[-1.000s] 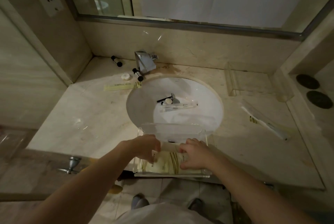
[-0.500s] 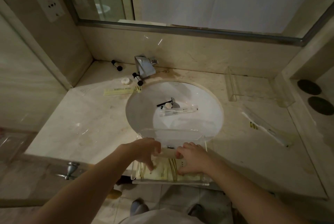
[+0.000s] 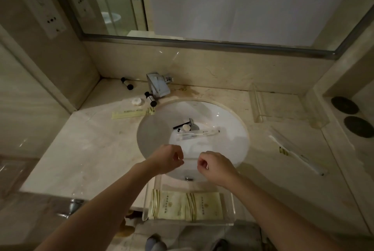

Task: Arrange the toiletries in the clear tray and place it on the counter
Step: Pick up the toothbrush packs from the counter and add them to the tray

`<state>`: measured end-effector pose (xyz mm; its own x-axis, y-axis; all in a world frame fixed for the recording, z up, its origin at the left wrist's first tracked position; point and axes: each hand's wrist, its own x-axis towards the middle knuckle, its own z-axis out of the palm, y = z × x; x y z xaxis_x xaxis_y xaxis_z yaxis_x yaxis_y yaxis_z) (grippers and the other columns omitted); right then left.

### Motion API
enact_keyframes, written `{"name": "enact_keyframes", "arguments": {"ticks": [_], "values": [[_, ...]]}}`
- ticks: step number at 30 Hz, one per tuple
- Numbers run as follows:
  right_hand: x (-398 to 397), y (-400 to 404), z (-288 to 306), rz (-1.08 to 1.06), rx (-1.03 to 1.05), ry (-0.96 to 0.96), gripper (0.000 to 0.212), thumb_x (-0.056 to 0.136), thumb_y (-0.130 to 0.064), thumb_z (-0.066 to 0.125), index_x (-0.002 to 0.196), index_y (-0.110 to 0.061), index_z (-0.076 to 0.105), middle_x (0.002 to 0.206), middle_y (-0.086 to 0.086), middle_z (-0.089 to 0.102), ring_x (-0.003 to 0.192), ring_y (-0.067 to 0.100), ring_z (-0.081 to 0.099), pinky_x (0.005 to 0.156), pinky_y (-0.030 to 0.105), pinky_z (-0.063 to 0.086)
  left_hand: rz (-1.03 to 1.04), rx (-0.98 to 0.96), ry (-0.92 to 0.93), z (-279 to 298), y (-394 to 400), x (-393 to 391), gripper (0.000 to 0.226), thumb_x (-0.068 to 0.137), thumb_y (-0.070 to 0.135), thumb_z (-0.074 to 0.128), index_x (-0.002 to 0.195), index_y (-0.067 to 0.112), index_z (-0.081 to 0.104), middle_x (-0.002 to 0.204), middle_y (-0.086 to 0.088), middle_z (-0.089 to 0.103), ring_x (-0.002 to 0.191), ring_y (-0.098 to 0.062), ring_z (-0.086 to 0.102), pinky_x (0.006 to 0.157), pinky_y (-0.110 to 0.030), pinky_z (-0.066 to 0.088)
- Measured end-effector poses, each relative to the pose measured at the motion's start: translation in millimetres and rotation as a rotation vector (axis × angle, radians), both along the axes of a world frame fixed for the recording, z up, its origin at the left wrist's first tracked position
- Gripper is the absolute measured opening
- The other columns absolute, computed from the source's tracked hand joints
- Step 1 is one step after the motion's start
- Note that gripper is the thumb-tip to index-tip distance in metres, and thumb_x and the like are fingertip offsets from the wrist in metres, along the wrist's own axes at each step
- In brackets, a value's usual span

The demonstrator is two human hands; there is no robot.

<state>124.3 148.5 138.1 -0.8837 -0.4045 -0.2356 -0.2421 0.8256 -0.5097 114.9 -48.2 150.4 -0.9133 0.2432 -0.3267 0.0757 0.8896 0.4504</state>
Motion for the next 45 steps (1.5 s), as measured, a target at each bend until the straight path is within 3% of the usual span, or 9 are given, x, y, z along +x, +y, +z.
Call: {"name": "enact_keyframes", "arguments": {"ticks": [5,9,14,18,21,25,33,39,45], "values": [[-13,26,3,-0.126,-0.033,0.04,0.008,0.084,-0.025,0.055,0.086,-0.021,0.061,0.088,-0.003,0.063,0.08,0.017,0.059,0.071,0.036,0.052,-0.001,0.076,0.029,6,37,-25,0.02,0.088,0.024,0.063,0.105,0.014,0.065,0.089,0.001,0.062,0.082,-0.014,0.055,0.076,-0.023,0.044],[-17,63,3,-0.259,-0.032,0.074,0.013,0.085,-0.027,0.057,0.096,-0.021,0.059,0.096,-0.004,0.058,0.084,0.018,0.058,0.073,0.034,0.05,-0.032,0.167,0.018,6,85,-46,0.031,0.086,0.023,0.065,0.115,0.016,0.057,0.085,0.003,0.06,0.082,-0.018,0.059,0.079,-0.029,0.047],[-25,119,-1,-0.466,0.057,0.102,0.022,0.086,-0.026,0.055,0.108,-0.022,0.055,0.11,-0.002,0.053,0.099,0.019,0.056,0.077,0.031,0.047,-0.081,0.213,0.034,1,144,-68,0.052,0.085,0.022,0.067,0.131,0.014,0.045,0.117,-0.012,0.057,0.084,-0.018,0.056,0.083,-0.027,0.047],[-32,166,-5,-0.552,0.189,0.106,0.03,0.087,-0.025,0.056,0.116,-0.018,0.054,0.119,0.005,0.052,0.11,0.026,0.051,0.083,0.034,0.044,-0.089,0.191,-0.002,-11,174,-84,0.068,0.085,0.021,0.066,0.144,0.012,0.032,0.137,-0.017,0.042,0.112,-0.028,0.056,0.102,-0.035,0.044],[-40,193,-11,-0.602,0.252,0.113,0.036,0.086,-0.026,0.058,0.121,-0.019,0.051,0.122,0.007,0.051,0.114,0.028,0.048,0.09,0.038,0.045,-0.062,0.141,-0.03,-24,189,-96,0.073,0.086,0.023,0.066,0.147,0.013,0.026,0.145,-0.017,0.034,0.127,-0.032,0.047,0.108,-0.037,0.037],[-53,213,-25,-0.664,0.298,0.129,0.043,0.082,-0.023,0.06,0.123,-0.02,0.051,0.12,0.008,0.052,0.112,0.029,0.047,0.09,0.039,0.043,-0.019,0.098,-0.069,-41,203,-109,0.075,0.087,0.023,0.065,0.148,0.012,0.023,0.148,-0.017,0.03,0.129,-0.033,0.045,0.109,-0.039,0.036],[-73,228,-48,-0.668,0.333,0.202,0.039,0.079,-0.017,0.06,0.117,-0.019,0.053,0.112,0.008,0.055,0.106,0.03,0.05,0.086,0.04,0.039,0.057,0.103,-0.063,-66,228,-128,0.073,0.087,0.021,0.064,0.147,0.011,0.024,0.149,-0.017,0.029,0.132,-0.034,0.042,0.111,-0.041,0.034],[-81,229,-64,-0.705,0.371,0.229,0.024,0.073,-0.011,0.066,0.096,-0.014,0.064,0.096,0.011,0.062,0.091,0.034,0.055,0.076,0.041,0.042,0.094,0.106,-0.031,-76,226,-137,0.067,0.086,0.019,0.064,0.144,0.011,0.03,0.142,-0.018,0.036,0.118,-0.035,0.052,0.105,-0.044,0.042],[-89,229,-68,-0.677,0.383,0.291,0.016,0.072,-0.012,0.068,0.087,-0.017,0.066,0.086,0.008,0.062,0.082,0.031,0.056,0.071,0.039,0.043,0.156,0.053,-0.052,-93,210,-144,0.066,0.086,0.019,0.065,0.142,0.009,0.032,0.14,-0.019,0.037,0.124,-0.035,0.047,0.107,-0.04,0.037]]}}
